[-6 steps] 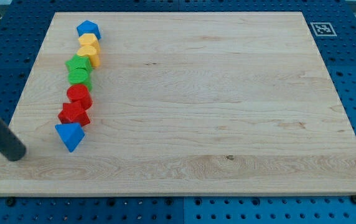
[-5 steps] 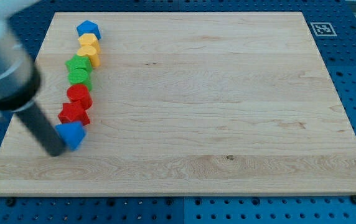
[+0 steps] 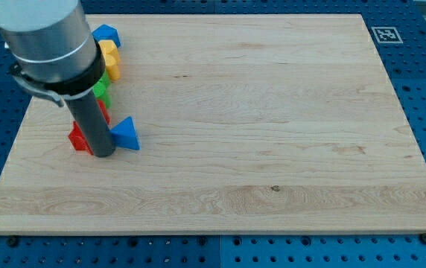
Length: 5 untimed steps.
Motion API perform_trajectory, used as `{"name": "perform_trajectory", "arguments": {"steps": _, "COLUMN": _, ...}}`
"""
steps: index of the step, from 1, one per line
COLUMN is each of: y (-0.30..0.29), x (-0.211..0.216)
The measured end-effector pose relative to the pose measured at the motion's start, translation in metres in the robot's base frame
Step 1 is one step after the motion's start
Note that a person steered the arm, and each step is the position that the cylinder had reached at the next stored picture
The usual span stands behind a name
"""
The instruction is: Move the triangle to horizontal right of red circle
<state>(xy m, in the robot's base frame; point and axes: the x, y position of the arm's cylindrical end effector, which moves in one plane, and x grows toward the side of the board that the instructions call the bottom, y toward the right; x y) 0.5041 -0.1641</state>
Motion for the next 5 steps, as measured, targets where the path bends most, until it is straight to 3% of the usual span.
{"name": "perform_trajectory", "arguments": {"steps": 1, "y": 0.031, "x": -0.028}}
{"name": "perform_trajectory", "arguments": {"steps": 4, "y": 0.243, "x": -0.027}}
{"name": "perform_trajectory", "arguments": {"steps": 5, "y": 0.218, "x": -0.027}}
